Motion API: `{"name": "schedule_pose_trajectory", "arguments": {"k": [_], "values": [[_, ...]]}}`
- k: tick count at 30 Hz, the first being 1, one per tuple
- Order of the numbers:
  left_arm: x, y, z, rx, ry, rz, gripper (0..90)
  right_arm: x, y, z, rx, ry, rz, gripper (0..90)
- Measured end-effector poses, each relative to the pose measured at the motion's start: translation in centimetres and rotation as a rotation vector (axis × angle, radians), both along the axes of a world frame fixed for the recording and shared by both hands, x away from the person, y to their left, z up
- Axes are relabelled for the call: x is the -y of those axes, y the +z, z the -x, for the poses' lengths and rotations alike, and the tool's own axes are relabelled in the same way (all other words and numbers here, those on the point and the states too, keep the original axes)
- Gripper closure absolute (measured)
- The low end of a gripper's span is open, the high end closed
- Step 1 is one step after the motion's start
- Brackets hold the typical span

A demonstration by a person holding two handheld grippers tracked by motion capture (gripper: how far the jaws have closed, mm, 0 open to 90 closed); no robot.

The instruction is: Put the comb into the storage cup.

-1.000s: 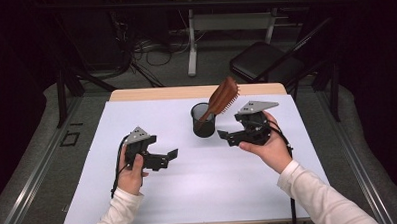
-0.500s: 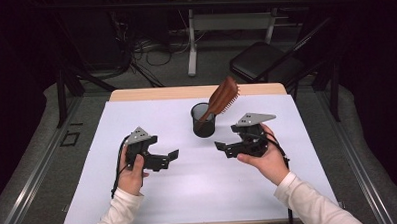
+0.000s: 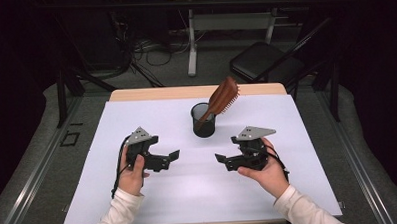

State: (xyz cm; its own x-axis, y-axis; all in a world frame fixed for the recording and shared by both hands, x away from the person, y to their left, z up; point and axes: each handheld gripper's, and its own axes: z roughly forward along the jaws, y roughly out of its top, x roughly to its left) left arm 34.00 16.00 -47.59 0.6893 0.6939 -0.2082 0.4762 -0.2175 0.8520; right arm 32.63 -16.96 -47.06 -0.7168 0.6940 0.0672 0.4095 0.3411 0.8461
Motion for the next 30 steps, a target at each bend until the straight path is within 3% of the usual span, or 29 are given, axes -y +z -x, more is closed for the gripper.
{"name": "schedule_pose_trajectory", "arguments": {"k": [30], "values": [[-0.2,0.1,0.0,0.003,0.002,0.001,0.6,0.3,-4.1,2.1,-0.043,-0.005,-0.025,15.8]]}}
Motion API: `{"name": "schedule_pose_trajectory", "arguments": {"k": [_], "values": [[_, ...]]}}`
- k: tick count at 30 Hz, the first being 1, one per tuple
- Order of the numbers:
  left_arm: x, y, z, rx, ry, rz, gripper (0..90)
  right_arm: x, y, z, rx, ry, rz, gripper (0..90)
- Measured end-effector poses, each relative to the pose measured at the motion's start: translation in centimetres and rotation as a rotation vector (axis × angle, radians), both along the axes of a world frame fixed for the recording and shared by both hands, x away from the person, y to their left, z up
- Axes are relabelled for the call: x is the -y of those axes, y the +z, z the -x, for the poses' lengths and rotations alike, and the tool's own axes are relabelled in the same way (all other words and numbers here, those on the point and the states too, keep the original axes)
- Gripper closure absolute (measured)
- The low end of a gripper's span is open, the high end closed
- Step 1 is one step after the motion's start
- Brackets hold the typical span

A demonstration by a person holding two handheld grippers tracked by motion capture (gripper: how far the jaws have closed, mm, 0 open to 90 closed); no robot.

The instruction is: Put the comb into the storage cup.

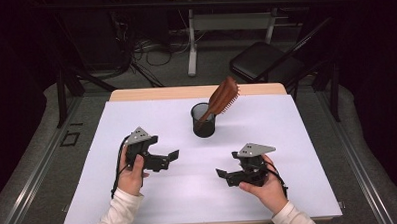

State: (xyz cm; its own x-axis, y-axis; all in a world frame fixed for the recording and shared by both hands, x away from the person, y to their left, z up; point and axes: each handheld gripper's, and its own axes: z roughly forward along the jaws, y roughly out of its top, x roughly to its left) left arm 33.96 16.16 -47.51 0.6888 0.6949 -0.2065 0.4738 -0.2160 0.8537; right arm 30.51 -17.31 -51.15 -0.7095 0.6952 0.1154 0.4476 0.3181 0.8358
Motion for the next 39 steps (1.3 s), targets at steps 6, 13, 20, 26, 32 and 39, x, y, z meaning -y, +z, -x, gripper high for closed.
{"name": "schedule_pose_trajectory", "arguments": {"k": [6,13,20,26,32,39], "values": [[0.0,0.0,0.0,-0.001,-0.001,0.002,0.6,0.1,-0.6,0.1,0.009,-0.001,0.005,15.7],[0.1,-0.1,0.0,0.001,-0.001,0.001,0.6,0.0,-1.2,0.5,0.029,0.01,0.022,15.7],[0.1,-0.1,0.0,0.001,-0.004,-0.001,0.6,0.0,-1.5,0.6,0.033,0.016,0.021,15.7],[0.1,-0.1,0.0,0.002,-0.005,0.0,0.6,0.0,-1.9,0.6,0.02,0.018,0.012,15.7],[0.1,-0.1,0.0,0.002,-0.006,-0.003,0.7,0.0,-2.2,0.6,0.015,0.019,0.012,15.7],[0.2,-0.1,0.1,0.002,-0.008,-0.005,0.6,0.2,-2.5,0.5,0.005,0.014,-0.001,15.7]]}}
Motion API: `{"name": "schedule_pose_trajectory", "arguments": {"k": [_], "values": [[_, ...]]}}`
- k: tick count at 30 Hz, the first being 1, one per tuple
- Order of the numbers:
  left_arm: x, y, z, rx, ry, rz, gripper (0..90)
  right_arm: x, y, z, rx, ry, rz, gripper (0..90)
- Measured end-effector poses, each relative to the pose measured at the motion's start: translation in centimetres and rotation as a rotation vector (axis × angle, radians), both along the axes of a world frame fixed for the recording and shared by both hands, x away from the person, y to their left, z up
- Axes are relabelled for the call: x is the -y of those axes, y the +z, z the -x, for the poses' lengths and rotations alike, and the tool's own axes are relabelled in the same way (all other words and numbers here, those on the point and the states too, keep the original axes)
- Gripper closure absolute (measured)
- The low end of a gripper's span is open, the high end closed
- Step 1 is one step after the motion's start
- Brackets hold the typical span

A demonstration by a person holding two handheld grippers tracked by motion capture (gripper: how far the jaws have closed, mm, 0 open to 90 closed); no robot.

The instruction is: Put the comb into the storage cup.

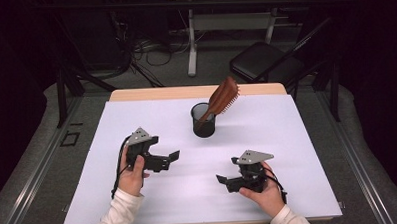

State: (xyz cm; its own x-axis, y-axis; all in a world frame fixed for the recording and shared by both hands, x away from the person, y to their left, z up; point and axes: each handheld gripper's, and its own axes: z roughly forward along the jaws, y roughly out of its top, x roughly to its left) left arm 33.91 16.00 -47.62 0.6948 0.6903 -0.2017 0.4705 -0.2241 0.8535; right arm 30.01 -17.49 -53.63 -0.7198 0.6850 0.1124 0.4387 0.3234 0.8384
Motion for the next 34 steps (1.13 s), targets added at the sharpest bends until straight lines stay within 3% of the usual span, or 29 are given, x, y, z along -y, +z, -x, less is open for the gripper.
{"name": "schedule_pose_trajectory", "arguments": {"k": [34], "values": [[0.06,-0.39,-0.08,0.004,-0.002,-0.012,0.7,0.68,-0.18,-0.3,-0.011,-0.019,-0.017,15.7]]}}
